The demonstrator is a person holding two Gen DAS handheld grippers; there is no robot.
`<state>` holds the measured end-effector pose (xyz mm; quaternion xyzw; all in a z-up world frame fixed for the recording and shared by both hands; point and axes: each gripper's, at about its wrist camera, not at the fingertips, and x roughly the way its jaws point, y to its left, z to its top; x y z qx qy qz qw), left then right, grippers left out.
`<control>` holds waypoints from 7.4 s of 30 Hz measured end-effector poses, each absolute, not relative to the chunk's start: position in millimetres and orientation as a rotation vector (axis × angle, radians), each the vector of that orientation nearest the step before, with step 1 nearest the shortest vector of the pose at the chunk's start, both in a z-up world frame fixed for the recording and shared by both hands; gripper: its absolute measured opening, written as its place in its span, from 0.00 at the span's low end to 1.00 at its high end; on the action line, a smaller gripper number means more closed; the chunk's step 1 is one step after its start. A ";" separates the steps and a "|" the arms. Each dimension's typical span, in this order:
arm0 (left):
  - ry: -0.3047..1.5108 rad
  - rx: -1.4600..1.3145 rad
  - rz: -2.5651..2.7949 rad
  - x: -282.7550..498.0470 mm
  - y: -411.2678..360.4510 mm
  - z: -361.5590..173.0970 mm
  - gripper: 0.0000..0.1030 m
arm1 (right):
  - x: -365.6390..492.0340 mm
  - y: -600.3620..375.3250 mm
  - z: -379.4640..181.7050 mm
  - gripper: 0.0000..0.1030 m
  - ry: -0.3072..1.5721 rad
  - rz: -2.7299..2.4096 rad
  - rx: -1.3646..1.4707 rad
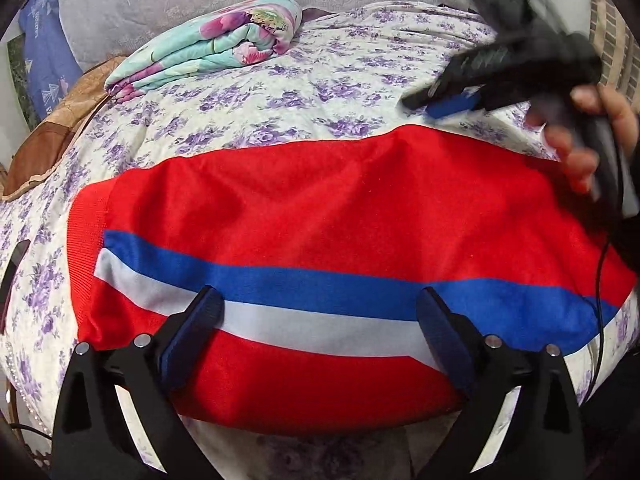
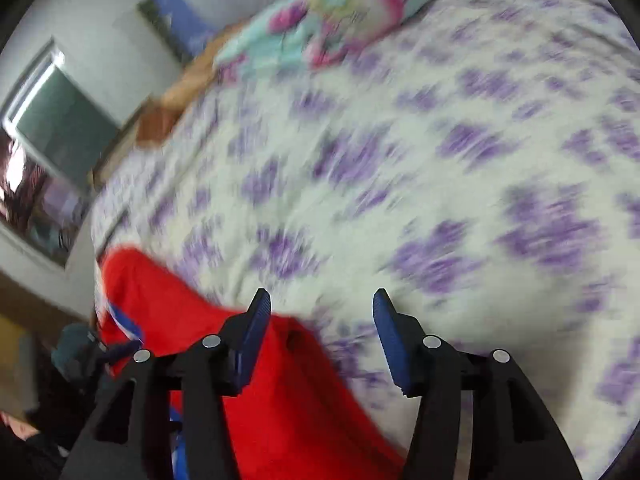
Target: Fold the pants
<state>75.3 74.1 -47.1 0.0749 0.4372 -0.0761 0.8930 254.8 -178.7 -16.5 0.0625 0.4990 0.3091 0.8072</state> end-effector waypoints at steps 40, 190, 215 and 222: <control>0.868 0.221 -0.160 62.2 30.4 -57.2 0.96 | 4.7 -455.5 -15.3 0.43 0.768 0.030 0.052; 0.897 -0.249 -0.516 57.6 42.4 -15.7 0.93 | 25.2 -355.2 -14.9 0.97 0.784 0.406 0.350; 1.029 -0.363 -0.724 89.1 -13.7 -39.8 0.52 | 54.3 -326.7 -36.2 0.32 0.913 0.612 0.473; 0.938 -0.342 -0.725 117.0 -15.6 14.6 0.51 | 86.2 -327.5 20.8 0.31 0.803 0.663 0.413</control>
